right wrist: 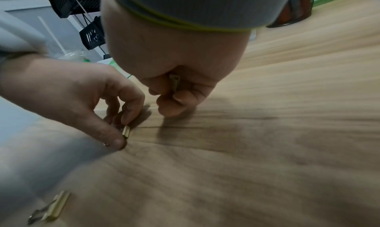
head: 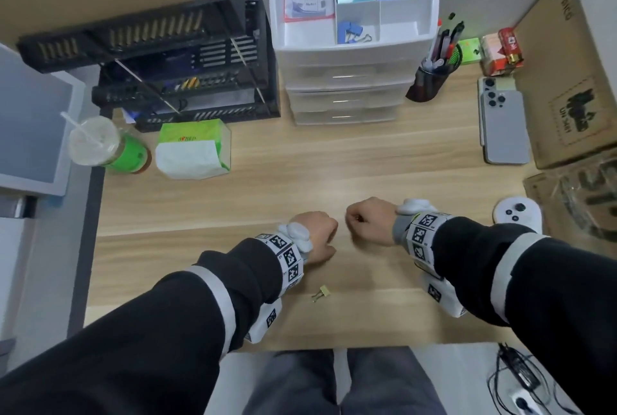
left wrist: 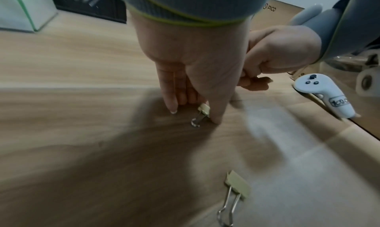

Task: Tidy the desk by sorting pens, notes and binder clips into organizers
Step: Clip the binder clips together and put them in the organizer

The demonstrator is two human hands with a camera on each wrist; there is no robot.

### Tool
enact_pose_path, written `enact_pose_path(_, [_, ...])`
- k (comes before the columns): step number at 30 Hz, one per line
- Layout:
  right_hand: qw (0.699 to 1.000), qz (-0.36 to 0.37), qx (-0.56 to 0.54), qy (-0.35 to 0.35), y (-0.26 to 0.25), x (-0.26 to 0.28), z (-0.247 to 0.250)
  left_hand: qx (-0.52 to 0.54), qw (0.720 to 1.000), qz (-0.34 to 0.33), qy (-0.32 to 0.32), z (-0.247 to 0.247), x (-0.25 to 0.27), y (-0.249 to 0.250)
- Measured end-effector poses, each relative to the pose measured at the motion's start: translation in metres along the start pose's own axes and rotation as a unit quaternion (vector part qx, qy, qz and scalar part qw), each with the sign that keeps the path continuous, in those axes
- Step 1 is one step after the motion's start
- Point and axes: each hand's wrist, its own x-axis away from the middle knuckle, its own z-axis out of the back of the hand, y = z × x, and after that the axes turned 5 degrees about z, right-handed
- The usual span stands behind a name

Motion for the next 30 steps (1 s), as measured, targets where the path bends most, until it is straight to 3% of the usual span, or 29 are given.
enact_pose_path(4, [0.998, 0.004, 0.005, -0.059, -0.016, 0.009, -0.012, 0.025, 1.0, 0.014, -0.001, 0.0, 0.003, -0.007])
enact_pose_path(9, [0.974, 0.106, 0.141, -0.141, -0.046, 0.008, -0.049, 0.058, 0.998, 0.031, 0.017, -0.003, 0.016, -0.035])
enact_pose_path(12, [0.958, 0.143, 0.196, -0.15, -0.056, 0.005, -0.068, 0.055, 0.997, 0.049, 0.009, -0.004, 0.028, -0.051])
enact_pose_path(18, [0.962, 0.082, 0.209, -0.157, -0.065, 0.004, -0.07, 0.058, 0.996, 0.072, 0.004, -0.006, 0.046, -0.066])
enact_pose_path(21, [0.991, -0.019, 0.045, -0.122, -0.062, 0.001, -0.057, 0.079, 0.994, 0.072, 0.025, -0.002, 0.05, -0.063])
enact_pose_path(23, [0.985, -0.082, -0.133, -0.078, -0.061, -0.001, -0.044, 0.124, 0.988, 0.069, 0.059, 0.007, 0.054, -0.061])
enact_pose_path(25, [0.94, -0.13, -0.314, -0.039, -0.062, -0.003, -0.031, 0.188, 0.975, 0.062, 0.1, 0.017, 0.057, -0.057])
enact_pose_path(27, [0.875, -0.16, -0.456, -0.002, -0.065, -0.001, -0.017, 0.252, 0.957, 0.055, 0.133, 0.032, 0.06, -0.051])
enact_pose_path(30, [0.804, -0.164, -0.571, 0.013, -0.07, 0.002, 0.003, 0.316, 0.934, 0.038, 0.161, 0.062, 0.066, -0.04])
